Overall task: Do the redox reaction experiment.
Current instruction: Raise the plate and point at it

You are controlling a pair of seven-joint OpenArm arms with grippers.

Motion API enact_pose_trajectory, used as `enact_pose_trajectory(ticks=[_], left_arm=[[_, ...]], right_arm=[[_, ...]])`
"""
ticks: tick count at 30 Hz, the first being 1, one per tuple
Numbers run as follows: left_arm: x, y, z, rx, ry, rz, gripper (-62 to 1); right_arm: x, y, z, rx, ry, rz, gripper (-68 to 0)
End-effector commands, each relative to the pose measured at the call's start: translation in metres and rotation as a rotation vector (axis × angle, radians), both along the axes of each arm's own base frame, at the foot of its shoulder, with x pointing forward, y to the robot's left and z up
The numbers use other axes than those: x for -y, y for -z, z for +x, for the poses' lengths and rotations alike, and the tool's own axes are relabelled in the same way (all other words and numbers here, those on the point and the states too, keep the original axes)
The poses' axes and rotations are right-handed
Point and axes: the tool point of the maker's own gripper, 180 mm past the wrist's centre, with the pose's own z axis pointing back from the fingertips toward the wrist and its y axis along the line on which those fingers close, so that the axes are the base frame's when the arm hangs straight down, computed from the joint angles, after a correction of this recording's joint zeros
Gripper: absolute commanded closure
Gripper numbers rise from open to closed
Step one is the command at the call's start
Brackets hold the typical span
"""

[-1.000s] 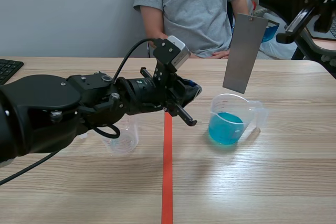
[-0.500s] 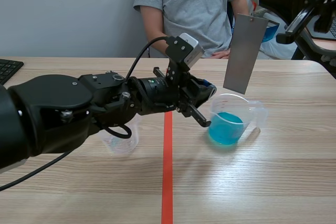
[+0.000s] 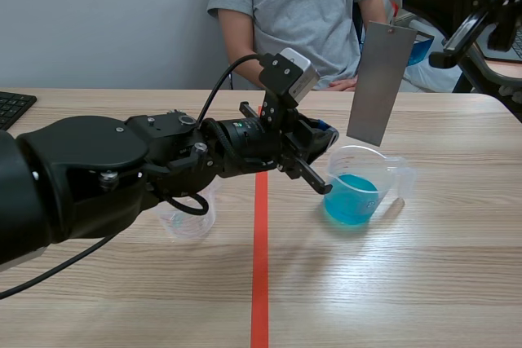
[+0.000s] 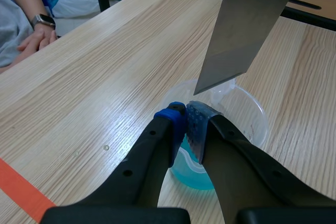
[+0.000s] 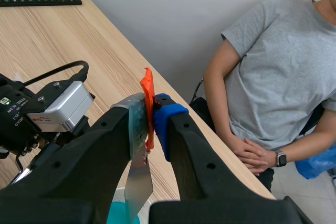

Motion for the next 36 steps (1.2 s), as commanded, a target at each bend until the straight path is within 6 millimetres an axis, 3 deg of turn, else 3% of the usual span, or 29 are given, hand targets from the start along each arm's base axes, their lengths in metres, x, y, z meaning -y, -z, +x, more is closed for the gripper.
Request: enact_pose_trajectory(ticks=[1,20,25,30,36], left_arm=[[0.008,-0.019,0.002,0.032,0.010,-0.048,-4.0],[0.007,-0.018,0.003,0.032,0.007,-0.045,-4.1],[-0.004,-0.013,0.006,0.033,-0.007,-0.031,-4.0],[-0.042,-0.008,0.010,0.040,-0.058,-0.036,-4.0],[-0.127,0.000,0.003,0.031,-0.158,-0.004,-4.0]], right_arm=[[0.001,-0.010,-0.001,0.032,-0.010,-0.002,-1.3],[0.001,-0.010,-0.001,0.032,-0.010,-0.002,-1.4],[0.001,-0.010,-0.001,0.032,-0.010,-0.002,-1.4],[0.001,-0.010,-0.001,0.032,-0.010,-0.002,-1.3],[0.001,-0.010,-0.001,0.032,-0.010,-0.003,-1.3]])
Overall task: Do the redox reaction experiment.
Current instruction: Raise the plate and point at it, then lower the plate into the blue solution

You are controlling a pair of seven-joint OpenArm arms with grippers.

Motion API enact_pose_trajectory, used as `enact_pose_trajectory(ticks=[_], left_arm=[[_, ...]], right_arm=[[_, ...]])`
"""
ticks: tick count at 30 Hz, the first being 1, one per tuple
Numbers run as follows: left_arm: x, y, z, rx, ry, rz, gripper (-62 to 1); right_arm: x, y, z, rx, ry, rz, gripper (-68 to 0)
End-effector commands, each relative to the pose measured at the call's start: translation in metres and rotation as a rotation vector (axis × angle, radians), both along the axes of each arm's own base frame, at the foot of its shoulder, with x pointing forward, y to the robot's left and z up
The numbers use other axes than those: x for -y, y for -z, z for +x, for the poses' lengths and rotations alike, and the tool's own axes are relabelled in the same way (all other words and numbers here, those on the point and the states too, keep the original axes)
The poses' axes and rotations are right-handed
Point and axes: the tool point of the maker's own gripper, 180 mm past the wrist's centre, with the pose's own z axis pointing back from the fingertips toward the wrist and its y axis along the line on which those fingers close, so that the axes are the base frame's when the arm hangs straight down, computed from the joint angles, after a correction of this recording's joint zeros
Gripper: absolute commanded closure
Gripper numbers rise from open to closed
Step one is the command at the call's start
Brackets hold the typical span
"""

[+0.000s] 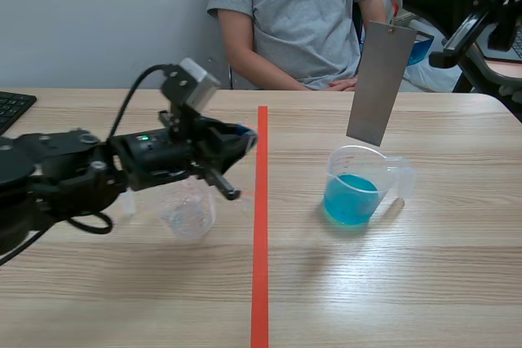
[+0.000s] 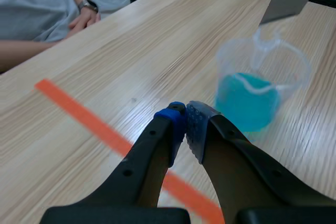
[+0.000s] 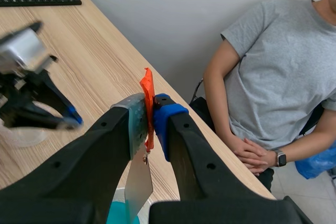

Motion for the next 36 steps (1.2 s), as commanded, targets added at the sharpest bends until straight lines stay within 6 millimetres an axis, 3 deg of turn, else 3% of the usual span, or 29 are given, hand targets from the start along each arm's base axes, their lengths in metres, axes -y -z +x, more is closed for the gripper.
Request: enact_pose_trajectory(ticks=[1,7,11,15,18,23,27,31,36], left_arm=[[-0.029,-0.010,0.002,0.028,-0.046,-0.009,-4.0],[-0.136,-0.011,-0.025,0.011,-0.209,0.040,-4.1],[-0.198,0.003,-0.052,-0.047,-0.304,0.142,-4.0],[-0.246,0.026,-0.090,-0.129,-0.413,0.227,-4.1],[-0.271,0.041,-0.122,-0.193,-0.491,0.260,-4.1],[-0.303,0.056,-0.177,-0.277,-0.644,0.254,-4.1],[-0.316,0.065,-0.220,-0.338,-0.747,0.238,-4.0],[-0.309,0.069,-0.256,-0.374,-0.769,0.206,-4.0],[-0.287,0.065,-0.285,-0.431,-0.744,0.167,-4.1]], right_arm=[[0.001,-0.010,-0.001,0.032,-0.010,-0.002,-1.4],[0.001,-0.010,-0.001,0.032,-0.010,-0.002,-1.3],[0.001,-0.010,-0.001,0.030,-0.008,-0.005,-1.4],[0.001,-0.009,-0.001,0.029,-0.009,-0.005,-1.3],[0.001,-0.009,-0.001,0.029,-0.009,-0.004,-1.3],[0.002,-0.005,-0.001,0.014,-0.006,-0.002,-1.4],[0.003,0.002,-0.002,-0.007,-0.004,0.006,-1.3],[0.007,0.007,0.001,-0.020,0.003,0.017,-1.4],[0.012,0.013,0.005,-0.033,0.016,0.036,-1.4]])
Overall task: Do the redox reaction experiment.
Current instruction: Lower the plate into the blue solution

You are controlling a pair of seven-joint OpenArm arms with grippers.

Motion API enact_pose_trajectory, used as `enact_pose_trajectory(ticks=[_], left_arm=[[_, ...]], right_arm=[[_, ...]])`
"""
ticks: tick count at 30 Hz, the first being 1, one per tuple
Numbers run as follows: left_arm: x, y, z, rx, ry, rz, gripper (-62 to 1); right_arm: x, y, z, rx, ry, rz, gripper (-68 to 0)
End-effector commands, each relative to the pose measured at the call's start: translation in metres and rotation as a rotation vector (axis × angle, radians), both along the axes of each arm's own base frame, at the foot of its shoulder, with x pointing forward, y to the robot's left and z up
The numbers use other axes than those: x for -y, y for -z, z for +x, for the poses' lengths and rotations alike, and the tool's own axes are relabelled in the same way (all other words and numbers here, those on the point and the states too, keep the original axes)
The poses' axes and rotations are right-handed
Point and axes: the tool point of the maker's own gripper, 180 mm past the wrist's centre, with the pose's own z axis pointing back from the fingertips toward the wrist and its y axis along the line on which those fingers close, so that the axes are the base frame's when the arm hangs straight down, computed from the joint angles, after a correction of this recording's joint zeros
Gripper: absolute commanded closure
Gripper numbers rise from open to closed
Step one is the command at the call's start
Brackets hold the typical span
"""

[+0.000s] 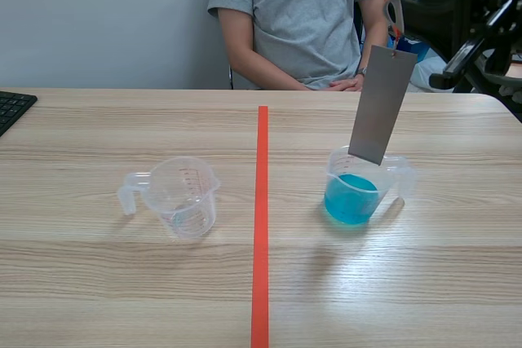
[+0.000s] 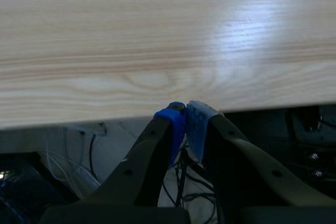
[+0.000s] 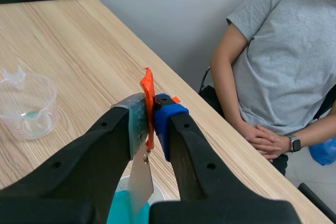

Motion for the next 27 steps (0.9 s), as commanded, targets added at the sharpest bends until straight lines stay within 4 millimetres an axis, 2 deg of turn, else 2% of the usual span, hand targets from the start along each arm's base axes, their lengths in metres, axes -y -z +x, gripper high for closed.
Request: enact_pose_trajectory(ticks=[1,6,11,16,20,27], left_arm=[[0.016,-0.007,0.004,0.022,0.026,-0.039,-4.0],[0.038,-0.005,-0.004,-0.048,0.058,-0.081,-4.0],[0.055,-0.002,0.003,-0.101,0.106,-0.100,-4.0],[0.056,0.005,0.011,-0.137,0.119,-0.086,-4.0],[0.056,0.003,0.012,-0.120,0.115,-0.091,-4.0],[0.056,0.003,0.012,-0.123,0.114,-0.090,-4.0]], right_arm=[[0.004,-0.008,0.002,0.027,-0.003,0.006,-1.3],[0.007,-0.001,0.006,0.010,0.004,0.030,-1.4],[0.007,0.015,0.008,-0.016,0.002,0.028,-1.4],[0.009,0.030,0.012,-0.030,0.007,0.039,-1.4],[0.008,0.042,0.017,-0.046,0.001,0.038,-1.4],[0.010,0.073,0.025,-0.091,0.025,0.047,-1.4]])
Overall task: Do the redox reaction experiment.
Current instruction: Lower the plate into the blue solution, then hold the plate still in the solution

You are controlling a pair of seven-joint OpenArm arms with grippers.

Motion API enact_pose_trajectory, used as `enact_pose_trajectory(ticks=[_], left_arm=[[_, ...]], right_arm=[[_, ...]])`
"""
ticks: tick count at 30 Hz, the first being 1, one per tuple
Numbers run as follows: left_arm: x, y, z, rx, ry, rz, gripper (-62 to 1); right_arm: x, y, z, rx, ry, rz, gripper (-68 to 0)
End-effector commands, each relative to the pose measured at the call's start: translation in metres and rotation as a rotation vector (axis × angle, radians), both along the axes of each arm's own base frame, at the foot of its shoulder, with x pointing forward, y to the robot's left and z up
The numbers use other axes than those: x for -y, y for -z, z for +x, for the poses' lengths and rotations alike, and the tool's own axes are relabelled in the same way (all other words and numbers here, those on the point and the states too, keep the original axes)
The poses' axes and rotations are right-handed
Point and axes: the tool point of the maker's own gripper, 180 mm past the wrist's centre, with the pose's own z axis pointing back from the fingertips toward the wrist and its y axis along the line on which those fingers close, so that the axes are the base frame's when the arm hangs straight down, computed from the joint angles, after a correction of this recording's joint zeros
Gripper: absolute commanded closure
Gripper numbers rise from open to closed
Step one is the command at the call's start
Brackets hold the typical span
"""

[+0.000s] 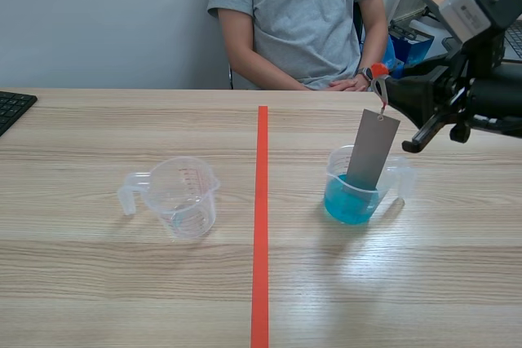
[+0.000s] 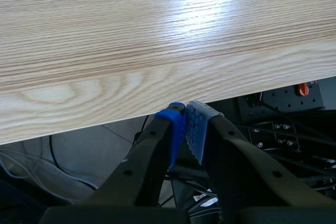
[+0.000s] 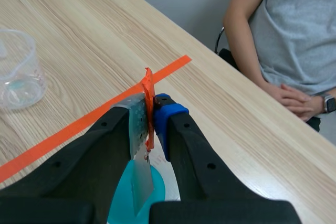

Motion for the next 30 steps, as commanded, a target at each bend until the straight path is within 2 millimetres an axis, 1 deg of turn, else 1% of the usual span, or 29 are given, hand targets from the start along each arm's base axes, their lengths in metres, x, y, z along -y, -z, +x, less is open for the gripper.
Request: enact_pose_trajectory(ticks=[1,5,9,16,30], left_arm=[[0.003,-0.001,-0.003,-0.001,-0.002,-0.011,-4.0],[0.003,0.000,-0.004,-0.001,-0.005,-0.012,-4.1],[0.006,0.001,-0.006,0.000,-0.031,-0.023,-4.0],[0.006,0.003,-0.010,-0.007,-0.049,-0.028,-4.0],[0.006,0.003,-0.010,-0.007,-0.049,-0.027,-4.0]], right_arm=[[-0.005,-0.012,0.005,0.039,-0.014,0.022,-1.4],[-0.009,0.004,0.004,0.014,-0.024,0.006,-1.4],[-0.013,0.014,0.002,-0.002,-0.034,-0.003,-1.4],[-0.012,0.014,0.002,0.001,-0.036,-0.006,-1.4],[-0.012,0.015,0.002,0.000,-0.036,-0.017,-1.4]])
